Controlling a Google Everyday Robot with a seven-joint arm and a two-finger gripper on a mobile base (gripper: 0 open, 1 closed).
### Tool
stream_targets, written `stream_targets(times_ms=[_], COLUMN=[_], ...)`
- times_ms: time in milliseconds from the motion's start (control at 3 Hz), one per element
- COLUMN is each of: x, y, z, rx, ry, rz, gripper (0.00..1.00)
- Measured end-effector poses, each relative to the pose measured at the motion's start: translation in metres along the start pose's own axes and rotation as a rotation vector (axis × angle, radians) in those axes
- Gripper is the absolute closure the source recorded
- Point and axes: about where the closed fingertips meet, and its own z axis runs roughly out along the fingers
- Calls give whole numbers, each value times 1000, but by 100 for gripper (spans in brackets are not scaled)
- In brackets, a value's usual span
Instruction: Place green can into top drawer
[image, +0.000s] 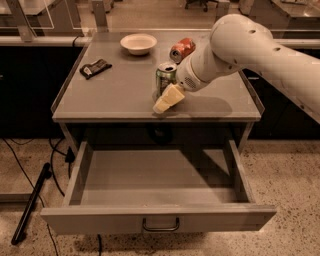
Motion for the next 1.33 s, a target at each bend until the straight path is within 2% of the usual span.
stream_targets(times_ms=[333,1000,1333], x=[0,0,1], y=[0,0,2], z=[1,0,-3], rx=[0,-4,-24], ry=[0,-2,-10], rz=[0,1,10], gripper=[46,99,100])
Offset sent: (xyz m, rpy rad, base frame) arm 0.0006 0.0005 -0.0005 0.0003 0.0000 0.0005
